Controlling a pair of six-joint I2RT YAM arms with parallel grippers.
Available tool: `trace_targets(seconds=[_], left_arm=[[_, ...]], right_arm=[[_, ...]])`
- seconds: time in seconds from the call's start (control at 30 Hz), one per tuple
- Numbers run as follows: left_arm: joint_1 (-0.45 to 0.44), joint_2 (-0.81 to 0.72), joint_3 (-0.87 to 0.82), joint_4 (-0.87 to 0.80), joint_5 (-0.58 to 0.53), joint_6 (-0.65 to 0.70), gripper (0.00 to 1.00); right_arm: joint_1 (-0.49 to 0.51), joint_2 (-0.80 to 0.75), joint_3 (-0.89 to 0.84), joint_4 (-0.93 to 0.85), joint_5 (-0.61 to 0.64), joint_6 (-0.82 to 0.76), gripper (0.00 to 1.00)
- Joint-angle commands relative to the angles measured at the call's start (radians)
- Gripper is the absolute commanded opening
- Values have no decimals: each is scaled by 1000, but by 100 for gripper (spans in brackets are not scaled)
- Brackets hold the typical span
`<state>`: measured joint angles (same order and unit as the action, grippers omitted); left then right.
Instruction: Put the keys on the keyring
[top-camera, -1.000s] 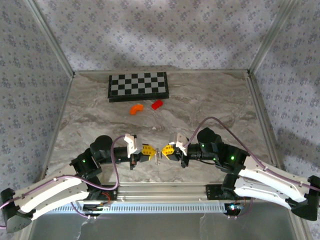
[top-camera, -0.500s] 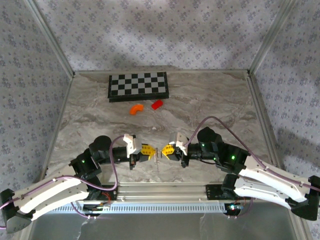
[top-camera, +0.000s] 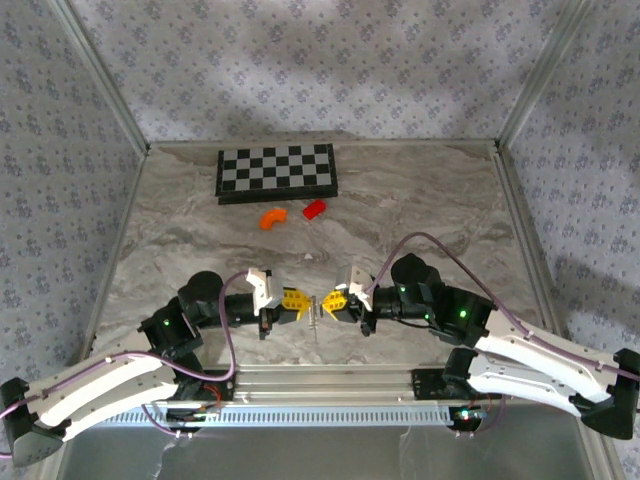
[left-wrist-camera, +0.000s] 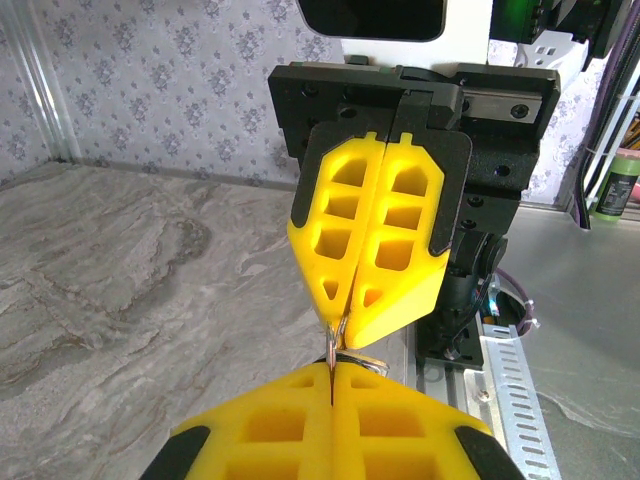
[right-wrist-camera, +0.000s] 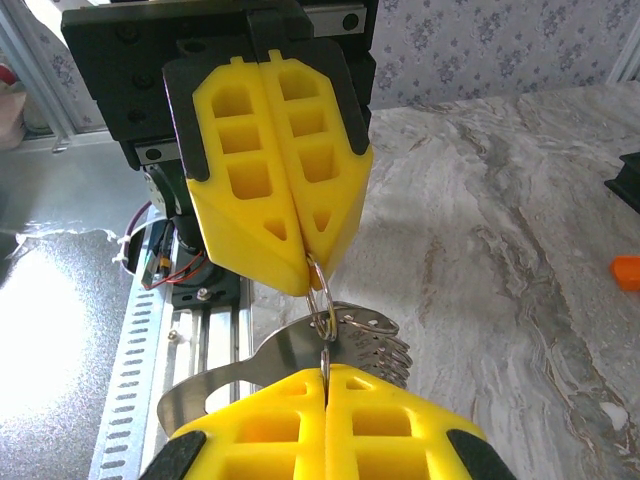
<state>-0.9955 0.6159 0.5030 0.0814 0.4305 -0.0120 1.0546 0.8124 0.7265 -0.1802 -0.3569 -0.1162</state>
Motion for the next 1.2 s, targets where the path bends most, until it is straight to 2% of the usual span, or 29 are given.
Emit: trace_targets(seconds=[0.0,0.67,1.17], left_arm=[[-7,-15,22,46,7,7,0],[-8,-18,23,41,13,12,0],[-8,-9,28,46,13,12,0]], right_arm=[[-1,-6,33,5,-25,26,0],[-74,-9,33,27,-124,91,0],[-70,2,34,42,-134,84,0]])
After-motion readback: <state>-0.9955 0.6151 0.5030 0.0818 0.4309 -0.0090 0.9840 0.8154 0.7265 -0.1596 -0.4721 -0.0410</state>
